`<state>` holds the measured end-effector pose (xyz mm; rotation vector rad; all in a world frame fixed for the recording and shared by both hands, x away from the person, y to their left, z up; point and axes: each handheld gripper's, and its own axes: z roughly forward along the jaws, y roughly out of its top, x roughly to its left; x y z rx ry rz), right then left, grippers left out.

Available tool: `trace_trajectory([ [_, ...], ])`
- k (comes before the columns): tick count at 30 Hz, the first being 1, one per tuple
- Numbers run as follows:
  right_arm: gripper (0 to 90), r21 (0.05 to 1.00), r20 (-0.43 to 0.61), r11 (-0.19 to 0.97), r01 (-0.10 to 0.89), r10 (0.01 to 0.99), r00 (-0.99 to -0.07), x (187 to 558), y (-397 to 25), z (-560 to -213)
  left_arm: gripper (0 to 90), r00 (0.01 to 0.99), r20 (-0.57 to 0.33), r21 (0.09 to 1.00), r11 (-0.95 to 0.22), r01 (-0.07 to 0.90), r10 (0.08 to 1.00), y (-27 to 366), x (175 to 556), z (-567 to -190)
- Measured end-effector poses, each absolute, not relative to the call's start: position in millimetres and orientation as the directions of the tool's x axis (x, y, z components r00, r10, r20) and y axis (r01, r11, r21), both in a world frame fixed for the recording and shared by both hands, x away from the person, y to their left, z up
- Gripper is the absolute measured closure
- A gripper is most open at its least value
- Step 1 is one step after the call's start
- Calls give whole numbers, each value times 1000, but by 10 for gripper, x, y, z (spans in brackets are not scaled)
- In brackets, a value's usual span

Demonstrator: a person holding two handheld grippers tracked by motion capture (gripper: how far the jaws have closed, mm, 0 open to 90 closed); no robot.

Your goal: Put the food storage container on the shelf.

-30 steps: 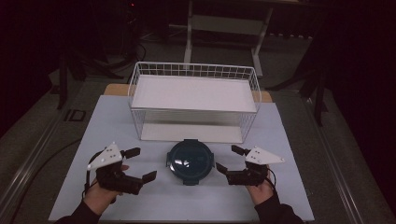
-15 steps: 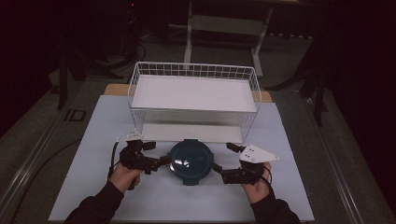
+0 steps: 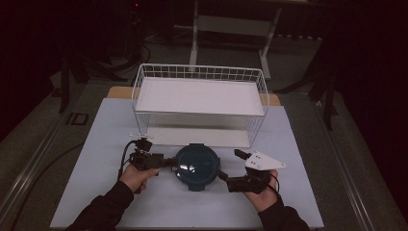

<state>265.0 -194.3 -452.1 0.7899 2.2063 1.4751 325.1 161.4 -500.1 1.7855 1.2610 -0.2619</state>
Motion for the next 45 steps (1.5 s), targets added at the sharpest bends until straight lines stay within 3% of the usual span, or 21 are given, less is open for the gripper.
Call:
trace_trajectory([
  [9,97,919,23,293,265,629,-777,2638,-1966,-4530,375,367,-724,418,-51,907,585,1669,3318,-5079],
  [15,101,915,39,291,280,627,-778,2638,-1966,-4568,486,320,-773,360,-35,932,548,1660,3352,-5144],
  [23,121,907,58,292,303,626,-778,2643,-1963,-4599,525,313,-805,333,-54,941,504,1651,3395,-5200],
  [27,132,891,124,273,361,619,-776,2684,-1967,-4660,527,331,-790,349,-65,935,515,1642,3388,-5179],
  [29,140,873,204,239,425,614,-763,2732,-1988,-4710,528,340,-783,358,-70,931,521,1639,3381,-5171],
  [31,192,805,366,172,568,609,-704,2841,-2047,-4807,531,359,-775,375,-80,924,519,1635,3374,-5160],
  [32,192,805,366,172,568,609,-704,2841,-2047,-4807,531,363,-773,381,-78,921,520,1628,3365,-5152],
  [33,198,754,456,134,643,598,-659,2914,-2083,-4874,535,376,-766,394,-81,915,522,1620,3352,-5140],
  [34,198,754,456,134,643,598,-659,2914,-2083,-4874,535,380,-762,399,-82,913,524,1619,3345,-5133],
  [35,213,710,524,104,696,582,-621,2978,-2117,-4938,539,397,-754,416,-88,905,523,1612,3330,-5120],
  [45,304,617,626,82,783,552,-551,3085,-2132,-5075,550,473,-705,493,-114,862,529,1577,3214,-5053],
])
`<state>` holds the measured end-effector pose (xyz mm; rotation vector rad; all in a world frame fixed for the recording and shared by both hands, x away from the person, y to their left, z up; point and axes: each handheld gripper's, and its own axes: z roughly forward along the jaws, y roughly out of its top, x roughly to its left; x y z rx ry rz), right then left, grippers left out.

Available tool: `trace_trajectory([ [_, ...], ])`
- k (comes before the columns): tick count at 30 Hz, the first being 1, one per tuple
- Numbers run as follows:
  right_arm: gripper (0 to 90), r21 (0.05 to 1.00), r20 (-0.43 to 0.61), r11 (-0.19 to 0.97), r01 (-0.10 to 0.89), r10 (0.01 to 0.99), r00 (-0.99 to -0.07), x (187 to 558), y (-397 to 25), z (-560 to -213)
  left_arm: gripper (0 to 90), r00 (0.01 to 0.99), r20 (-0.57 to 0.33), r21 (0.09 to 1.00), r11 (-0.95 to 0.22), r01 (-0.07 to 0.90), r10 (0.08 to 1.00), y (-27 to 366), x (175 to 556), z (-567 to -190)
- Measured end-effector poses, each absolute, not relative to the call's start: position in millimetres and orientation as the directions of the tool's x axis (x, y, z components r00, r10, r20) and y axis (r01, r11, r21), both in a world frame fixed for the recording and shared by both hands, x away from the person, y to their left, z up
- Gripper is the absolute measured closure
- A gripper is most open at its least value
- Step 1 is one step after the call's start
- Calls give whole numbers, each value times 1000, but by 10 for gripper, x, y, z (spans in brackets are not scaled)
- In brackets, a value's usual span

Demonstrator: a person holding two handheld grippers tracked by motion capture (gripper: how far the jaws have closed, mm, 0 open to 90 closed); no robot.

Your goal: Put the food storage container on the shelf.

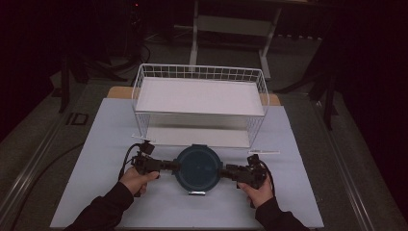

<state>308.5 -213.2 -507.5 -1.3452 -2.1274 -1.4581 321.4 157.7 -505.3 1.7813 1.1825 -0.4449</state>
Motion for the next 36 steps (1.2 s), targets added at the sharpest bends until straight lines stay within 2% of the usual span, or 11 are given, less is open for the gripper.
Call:
trace_trajectory([
  [3,337,610,633,84,788,547,-548,3098,-2134,-5082,550,496,-691,515,-125,848,525,1576,3184,-5043],
  [6,428,590,655,90,802,529,-541,3121,-2127,-5096,558,516,-681,533,-132,836,520,1579,3148,-5034],
  [13,524,566,688,100,819,491,-535,3117,-2113,-5100,561,527,-672,546,-134,827,520,1588,3096,-5031],
  [21,535,563,690,107,820,485,-537,3098,-2104,-5092,564,533,-666,561,-120,819,523,1592,3019,-5039],
  [28,541,593,660,112,798,501,-560,3035,-2073,-5062,543,544,-619,619,-74,782,566,1560,2851,-5063],
  [36,563,571,687,95,815,489,-538,3000,-2101,-5067,555,561,-597,636,-87,767,574,1534,2803,-5019],
])
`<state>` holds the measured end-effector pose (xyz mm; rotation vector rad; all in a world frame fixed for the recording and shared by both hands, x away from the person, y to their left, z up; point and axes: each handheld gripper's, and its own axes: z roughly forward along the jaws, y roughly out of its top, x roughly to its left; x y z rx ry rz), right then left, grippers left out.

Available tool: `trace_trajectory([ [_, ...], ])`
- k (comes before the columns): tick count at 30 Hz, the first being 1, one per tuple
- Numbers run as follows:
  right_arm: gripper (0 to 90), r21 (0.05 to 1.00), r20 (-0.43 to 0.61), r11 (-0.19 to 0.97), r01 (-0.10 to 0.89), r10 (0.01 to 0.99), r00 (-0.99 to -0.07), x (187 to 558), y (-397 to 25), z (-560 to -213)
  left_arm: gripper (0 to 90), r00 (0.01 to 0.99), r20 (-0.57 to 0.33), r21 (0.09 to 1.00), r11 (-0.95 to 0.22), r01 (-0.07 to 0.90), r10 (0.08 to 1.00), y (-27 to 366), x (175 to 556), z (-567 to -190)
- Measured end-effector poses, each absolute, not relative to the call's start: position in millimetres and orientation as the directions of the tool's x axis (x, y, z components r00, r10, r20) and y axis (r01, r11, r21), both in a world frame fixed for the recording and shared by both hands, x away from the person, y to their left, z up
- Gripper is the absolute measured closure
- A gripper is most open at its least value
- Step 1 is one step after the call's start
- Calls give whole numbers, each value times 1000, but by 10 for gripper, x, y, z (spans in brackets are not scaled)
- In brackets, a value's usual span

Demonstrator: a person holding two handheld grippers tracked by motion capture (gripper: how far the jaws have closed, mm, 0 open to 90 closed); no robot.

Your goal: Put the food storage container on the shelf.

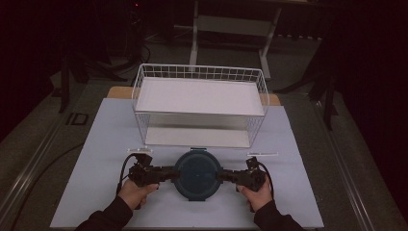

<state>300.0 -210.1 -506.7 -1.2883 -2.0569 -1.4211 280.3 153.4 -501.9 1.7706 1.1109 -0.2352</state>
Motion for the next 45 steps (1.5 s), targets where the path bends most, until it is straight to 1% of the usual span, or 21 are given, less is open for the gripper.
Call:
trace_trajectory([
  [9,566,550,704,80,831,492,-513,3009,-2118,-5058,561,539,-602,623,-77,779,589,1500,2803,-4974],
  [17,567,573,680,84,815,507,-530,3089,-2118,-4987,566,539,-605,622,-75,780,586,1486,2888,-4956],
  [21,567,573,688,74,816,497,-529,3153,-2129,-4972,565,551,-594,649,-55,759,586,1487,2960,-4903],
  [26,567,582,696,43,812,489,-525,3271,-2150,-4920,564,572,-568,677,-60,734,593,1470,3078,-4805],
  [32,567,590,699,23,807,487,-524,3398,-2169,-4893,564,581,-560,692,-53,720,591,1454,3244,-4760],
  [37,567,606,683,20,795,499,-533,3542,-2161,-4847,564,580,-559,701,-36,712,593,1461,3378,-4775],
  [42,567,609,681,12,793,505,-530,3672,-2144,-4863,563,585,-549,719,-19,695,597,1472,3482,-4839],
  [45,567,625,666,15,780,511,-544,3725,-2135,-4874,562,592,-544,726,-20,687,595,1476,3529,-4873],
])
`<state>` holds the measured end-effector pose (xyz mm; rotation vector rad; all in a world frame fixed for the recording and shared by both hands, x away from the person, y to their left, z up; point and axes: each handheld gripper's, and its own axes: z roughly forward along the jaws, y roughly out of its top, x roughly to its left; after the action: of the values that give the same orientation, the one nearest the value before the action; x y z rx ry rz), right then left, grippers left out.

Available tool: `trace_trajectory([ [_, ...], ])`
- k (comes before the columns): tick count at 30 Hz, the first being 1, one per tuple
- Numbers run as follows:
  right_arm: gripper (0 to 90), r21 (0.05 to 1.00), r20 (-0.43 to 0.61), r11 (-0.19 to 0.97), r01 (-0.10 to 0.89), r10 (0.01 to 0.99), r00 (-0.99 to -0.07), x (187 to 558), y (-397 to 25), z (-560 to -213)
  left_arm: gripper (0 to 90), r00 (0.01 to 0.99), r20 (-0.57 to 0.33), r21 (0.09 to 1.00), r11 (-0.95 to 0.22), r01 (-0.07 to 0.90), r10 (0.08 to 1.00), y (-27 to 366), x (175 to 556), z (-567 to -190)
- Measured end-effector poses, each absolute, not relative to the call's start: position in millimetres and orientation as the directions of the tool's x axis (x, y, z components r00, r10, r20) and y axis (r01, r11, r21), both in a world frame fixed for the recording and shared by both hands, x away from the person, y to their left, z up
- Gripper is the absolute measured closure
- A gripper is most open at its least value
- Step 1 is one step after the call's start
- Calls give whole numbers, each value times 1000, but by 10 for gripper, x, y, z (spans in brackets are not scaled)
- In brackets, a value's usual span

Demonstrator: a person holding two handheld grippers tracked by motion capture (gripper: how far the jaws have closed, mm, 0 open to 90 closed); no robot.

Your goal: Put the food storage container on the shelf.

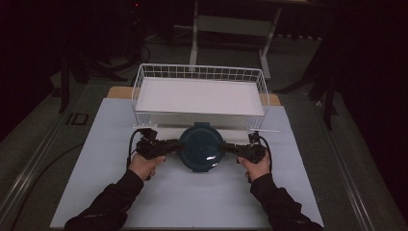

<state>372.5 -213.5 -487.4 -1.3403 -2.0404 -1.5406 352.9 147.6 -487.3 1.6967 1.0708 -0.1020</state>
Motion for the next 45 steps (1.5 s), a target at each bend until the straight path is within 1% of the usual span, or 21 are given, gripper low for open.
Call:
trace_trajectory([
  [2,567,630,660,6,777,523,-539,3804,-2130,-4917,562,590,-546,730,-7,683,595,1475,3586,-4922],
  [7,567,640,657,-14,768,529,-538,3864,-2138,-4947,562,589,-545,742,17,670,597,1458,3669,-4975],
  [10,566,649,648,-19,761,538,-539,3894,-2133,-4980,560,603,-524,762,13,648,602,1459,3709,-5002],
  [15,565,634,661,-34,773,543,-518,3941,-2134,-5044,559,594,-526,750,2,662,608,1444,3797,-5057],
  [20,565,662,634,-37,749,561,-533,3968,-2122,-5069,557,587,-528,754,21,656,613,1444,3818,-5088],
  [23,564,660,640,-48,750,560,-527,3990,-2126,-5081,555,581,-525,756,28,654,622,1435,3837,-5089],
  [25,558,662,642,-64,747,563,-520,4015,-2130,-5099,554,600,-527,775,51,630,602,1450,3864,-5139],
  [27,554,658,647,-74,749,564,-513,4009,-2124,-5108,550,598,-532,781,74,620,599,1456,3870,-5170],
  [29,546,665,643,-87,742,573,-508,4008,-2114,-5114,544,601,-513,796,76,601,613,1449,3866,-5182],
  [31,539,680,620,-86,728,598,-509,4011,-2086,-5107,569,606,-471,820,64,569,641,1421,3846,-5169],
  [32,552,687,609,-85,722,609,-508,4012,-2068,-5099,592,594,-476,814,69,577,648,1418,3850,-5167],
  [33,564,696,599,-86,713,618,-510,4013,-2054,-5085,590,582,-494,805,86,588,646,1422,3860,-5175],
  [35,540,707,580,-89,701,641,-503,4021,-2032,-5068,584,584,-484,810,81,580,652,1420,3869,-5169],
  [36,525,708,576,-88,700,646,-501,4023,-2029,-5066,581,584,-464,821,75,566,666,1407,3860,-5163],
  [38,471,722,557,-90,686,663,-500,4033,-2027,-5079,564,581,-431,834,59,549,690,1386,3853,-5143],
  [39,468,723,554,-93,685,669,-495,4037,-2023,-5078,551,571,-414,838,51,544,709,1376,3854,-5133],
  [40,465,722,553,-100,684,677,-485,4037,-2015,-5073,509,566,-405,840,48,541,718,1371,3858,-5128],
  [41,466,720,552,-104,686,685,-475,4036,-2001,-5061,509,554,-422,831,63,552,717,1363,3862,-5126],
  [43,451,728,535,-100,678,701,-471,4054,-1989,-5050,491,550,-409,833,52,550,728,1362,3872,-5117],
  [45,447,724,541,-108,681,702,-463,4061,-1987,-5051,492,550,-413,830,52,555,726,1366,3878,-5116],
])
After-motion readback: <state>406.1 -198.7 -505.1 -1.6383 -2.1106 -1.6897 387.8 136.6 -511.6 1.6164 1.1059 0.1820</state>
